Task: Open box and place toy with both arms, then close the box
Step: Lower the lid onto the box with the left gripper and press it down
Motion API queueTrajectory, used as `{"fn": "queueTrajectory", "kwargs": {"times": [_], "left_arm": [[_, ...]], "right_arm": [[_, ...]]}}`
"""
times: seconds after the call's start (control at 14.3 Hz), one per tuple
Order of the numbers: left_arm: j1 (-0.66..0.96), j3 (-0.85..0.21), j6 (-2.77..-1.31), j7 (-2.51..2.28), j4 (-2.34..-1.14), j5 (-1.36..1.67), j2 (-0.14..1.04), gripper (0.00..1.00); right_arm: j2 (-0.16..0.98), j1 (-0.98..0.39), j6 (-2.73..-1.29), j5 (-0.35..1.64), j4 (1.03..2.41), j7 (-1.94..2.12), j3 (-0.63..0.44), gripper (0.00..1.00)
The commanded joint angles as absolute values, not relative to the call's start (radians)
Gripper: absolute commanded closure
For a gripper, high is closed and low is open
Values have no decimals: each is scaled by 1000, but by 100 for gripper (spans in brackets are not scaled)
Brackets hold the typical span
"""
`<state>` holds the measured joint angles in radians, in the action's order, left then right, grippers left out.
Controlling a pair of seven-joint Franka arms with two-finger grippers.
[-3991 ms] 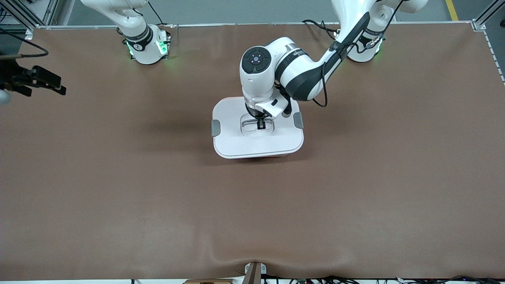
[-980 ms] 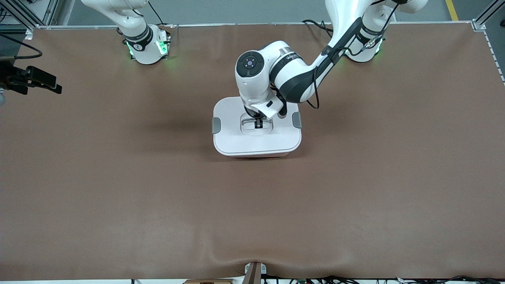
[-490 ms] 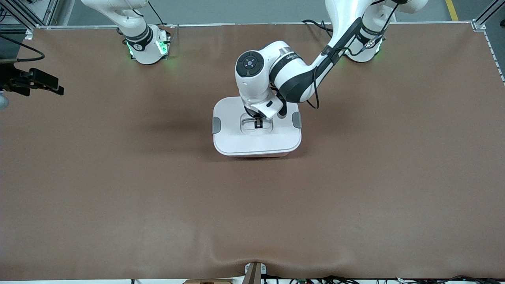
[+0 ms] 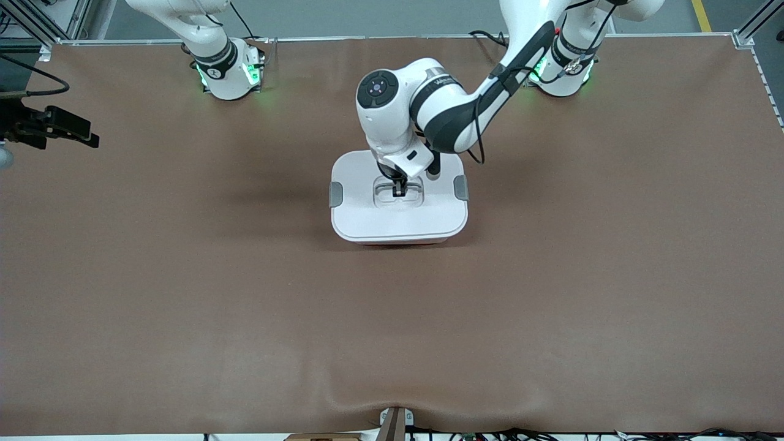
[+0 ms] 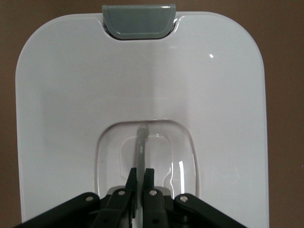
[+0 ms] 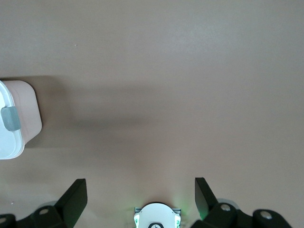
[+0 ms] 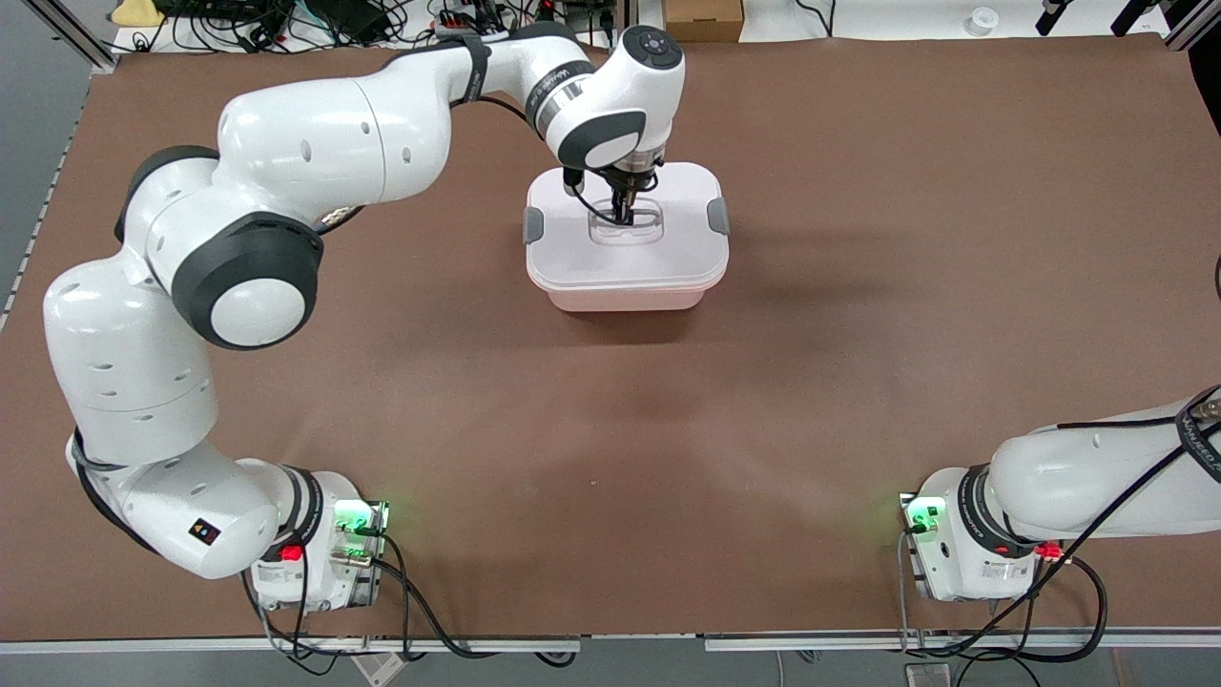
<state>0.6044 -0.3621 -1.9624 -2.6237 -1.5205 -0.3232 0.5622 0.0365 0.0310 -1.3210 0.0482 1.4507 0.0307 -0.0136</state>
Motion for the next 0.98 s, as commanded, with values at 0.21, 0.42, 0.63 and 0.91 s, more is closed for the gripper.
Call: {"fn": "queueTrajectory", "kwargs": {"times": [0.21, 0.42, 0.63, 0.91], "left_arm": [[588, -362, -1959, -2631, -1551, -322, 552, 100], [554, -362, -1960, -2603, -1519, -230, 551, 98], [554, -360, -1960, -2588, -1514, -215, 551, 49], [555, -360, -1956, -2583, -1511, -216, 549, 0]], "right_arm": [[46, 38, -1310, 61, 1428, 31, -5, 0], [46, 35, -1310, 60, 1428, 32, -5, 0], [46, 35, -1310, 58, 1428, 31, -5, 0], [48, 35, -1310, 58, 1428, 31, -5, 0]]}}
